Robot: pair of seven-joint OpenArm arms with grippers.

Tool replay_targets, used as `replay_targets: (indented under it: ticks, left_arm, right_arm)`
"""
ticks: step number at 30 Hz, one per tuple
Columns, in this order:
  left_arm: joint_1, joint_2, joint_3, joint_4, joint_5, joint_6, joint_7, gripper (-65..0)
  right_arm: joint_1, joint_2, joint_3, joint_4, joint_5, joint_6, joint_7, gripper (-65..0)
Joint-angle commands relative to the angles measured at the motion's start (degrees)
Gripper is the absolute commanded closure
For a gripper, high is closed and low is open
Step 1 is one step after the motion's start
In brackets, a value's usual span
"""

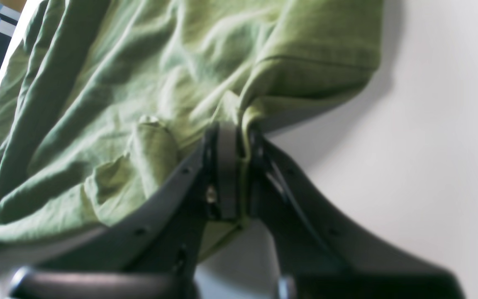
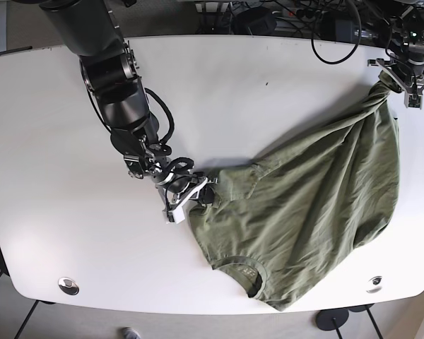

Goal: Fold the T-shirt properly

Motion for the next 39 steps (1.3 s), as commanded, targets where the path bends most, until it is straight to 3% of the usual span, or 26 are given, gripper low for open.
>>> replay_targets:
  ticks: [1,4,5,8,15,19,22,28,32,36,39]
  left_arm:
    - [-2.0,-0.8,-0.2,1.1,-0.3,0.4,-0.9,0.0]
    - [-5.5,-0.9,1.6,1.1,-0.2,0.4,-0.9,0.0]
    - [-7.0,-1.7,2.6,1.1,-0.2,0.4,-0.8,0.0]
    - [-9.5,-2.8,5.5,1.1,-0.2,0.4,-0.8,0.0]
    - [-16.2,-4.0,14.1,1.0,-0.1,0.4,-0.8,0.0]
    - [-21.9,-4.1,21.3,0.9,-0.1,0.4,-0.9,0.0]
    - [-30.6,-4.2,27.1,-2.3,-0.1,1.0,-0.9,0.0]
    - [-50.5,-6.5,32.5,-18.7,-0.1,2.6,-0.8,0.0]
    - [-65.6,-8.7,35.8,-33.3,-0.2,2.6,-1.8,0.0]
    - [-78.3,-10.5,39.3,-44.8,-0.1,2.7,-7.3,0.0]
    - [-87.6,-12.5,43.7,-53.6,-0.3,2.6,-10.9,0.0]
  right_arm:
    - [0.4,2.9,0.3,3.0,-0.1,-0.49,-0.8,-1.7]
    - [-6.7,8.3,0.4,16.1,0.0,-0.58,-5.3,-1.7]
    - [-10.4,10.6,1.6,23.1,0.1,-1.63,-8.8,-1.7]
    - [-22.9,13.2,12.4,41.7,-0.2,-3.92,-17.6,-1.7]
    - [-48.1,15.0,29.8,71.4,-0.3,-3.65,-24.2,-1.9]
    - [-51.9,15.3,33.4,80.7,-0.3,-4.01,-24.6,-1.9]
    - [-43.1,18.0,33.6,80.7,-0.3,-4.09,-29.6,-1.9]
    - [-19.2,18.3,33.0,72.3,-0.4,-3.65,-37.7,-1.9]
    - [-3.7,20.4,25.1,61.7,-0.4,-3.83,-37.3,-1.9]
    - [8.6,21.4,20.6,53.9,-0.5,-3.65,-35.5,-1.9]
    - [18.1,23.8,16.3,50.0,-0.4,-3.65,-35.1,-1.9]
